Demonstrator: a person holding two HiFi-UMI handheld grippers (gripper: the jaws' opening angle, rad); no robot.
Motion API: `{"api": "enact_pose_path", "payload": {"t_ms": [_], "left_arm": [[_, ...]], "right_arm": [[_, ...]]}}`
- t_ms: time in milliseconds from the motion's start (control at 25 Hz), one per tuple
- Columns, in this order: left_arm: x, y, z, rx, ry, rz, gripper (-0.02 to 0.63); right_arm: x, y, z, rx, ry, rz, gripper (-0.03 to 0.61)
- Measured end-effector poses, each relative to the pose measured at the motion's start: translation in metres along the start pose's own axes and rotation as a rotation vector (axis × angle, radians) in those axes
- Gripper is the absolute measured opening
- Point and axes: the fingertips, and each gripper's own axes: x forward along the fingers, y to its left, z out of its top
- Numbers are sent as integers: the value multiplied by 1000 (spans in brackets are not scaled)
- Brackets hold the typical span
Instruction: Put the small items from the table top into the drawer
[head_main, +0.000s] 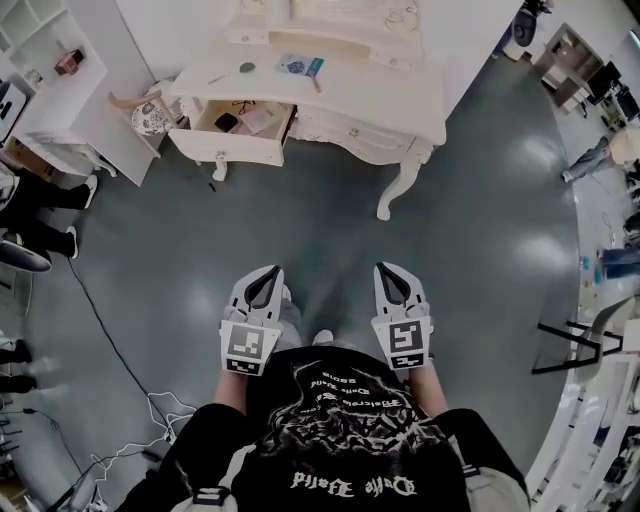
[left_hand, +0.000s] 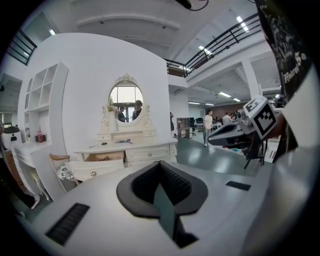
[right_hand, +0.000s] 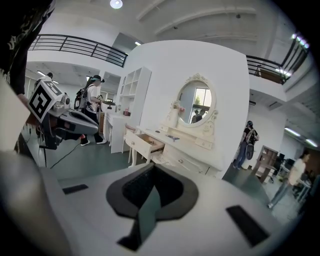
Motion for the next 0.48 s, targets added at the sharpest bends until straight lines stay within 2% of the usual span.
{"api": "enact_pose_path", "payload": {"t_ms": [480], "left_arm": [[58,48,15,17,5,-58,15]], "right_arm": [[63,-11,19,0,37,-11,11]]}}
